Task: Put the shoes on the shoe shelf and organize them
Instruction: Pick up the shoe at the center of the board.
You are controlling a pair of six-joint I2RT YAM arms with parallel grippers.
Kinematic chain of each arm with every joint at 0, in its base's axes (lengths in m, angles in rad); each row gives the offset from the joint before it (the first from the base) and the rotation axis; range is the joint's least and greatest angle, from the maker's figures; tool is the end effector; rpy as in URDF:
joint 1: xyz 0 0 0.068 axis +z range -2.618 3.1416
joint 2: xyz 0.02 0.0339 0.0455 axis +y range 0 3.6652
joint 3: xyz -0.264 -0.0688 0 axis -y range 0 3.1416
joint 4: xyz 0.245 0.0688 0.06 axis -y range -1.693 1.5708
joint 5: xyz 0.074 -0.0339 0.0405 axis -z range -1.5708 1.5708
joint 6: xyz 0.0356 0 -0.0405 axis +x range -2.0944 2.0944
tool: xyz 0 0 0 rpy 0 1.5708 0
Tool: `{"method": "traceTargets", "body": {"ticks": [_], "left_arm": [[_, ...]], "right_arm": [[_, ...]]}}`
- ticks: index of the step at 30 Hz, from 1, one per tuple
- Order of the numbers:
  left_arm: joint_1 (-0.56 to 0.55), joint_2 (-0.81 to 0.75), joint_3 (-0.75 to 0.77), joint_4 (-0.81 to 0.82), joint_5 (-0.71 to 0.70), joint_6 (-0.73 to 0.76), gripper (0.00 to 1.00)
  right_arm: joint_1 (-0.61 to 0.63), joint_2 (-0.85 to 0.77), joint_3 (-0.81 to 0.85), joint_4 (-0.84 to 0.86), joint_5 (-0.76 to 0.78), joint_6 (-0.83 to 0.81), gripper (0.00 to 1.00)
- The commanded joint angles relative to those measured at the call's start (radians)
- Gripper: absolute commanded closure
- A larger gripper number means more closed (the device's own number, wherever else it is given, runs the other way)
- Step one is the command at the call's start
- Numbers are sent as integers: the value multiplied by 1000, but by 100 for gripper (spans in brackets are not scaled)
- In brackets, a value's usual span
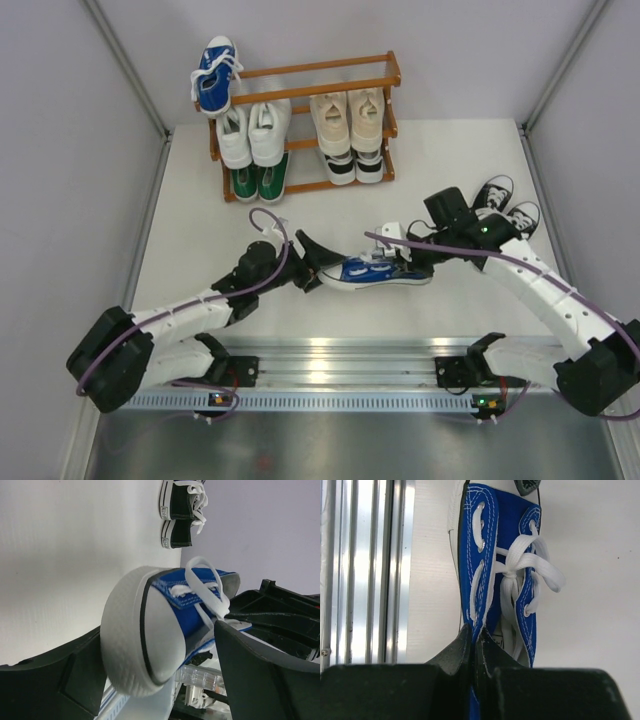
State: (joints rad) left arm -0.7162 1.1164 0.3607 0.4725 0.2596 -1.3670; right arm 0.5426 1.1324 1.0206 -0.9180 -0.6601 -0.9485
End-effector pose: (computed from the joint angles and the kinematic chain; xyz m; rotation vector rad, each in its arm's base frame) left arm 0.1657 -0.1564 0.1961 -0.5000 2.1572 -1.5729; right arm 0.1692 0.1275 0.2973 -1.8010 1.6135 0.6732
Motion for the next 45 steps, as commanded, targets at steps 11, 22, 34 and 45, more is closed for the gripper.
{"method": "traceTargets", "body": {"ticks": [11,22,34,45], "left_arm": [[14,48,54,178,44,155,100],[371,-26,194,-214,630,583,100],[393,22,302,-307,725,595,100],[391,30,284,-247,719,540,100]], "right_arm": [[56,-75,7,16,-47,-96,57],[36,-327,-77,-154,-33,-469,7],[68,-230,-100,-233,-188,-647,19],[148,-178,-73,-211,-167,-621,35]]}}
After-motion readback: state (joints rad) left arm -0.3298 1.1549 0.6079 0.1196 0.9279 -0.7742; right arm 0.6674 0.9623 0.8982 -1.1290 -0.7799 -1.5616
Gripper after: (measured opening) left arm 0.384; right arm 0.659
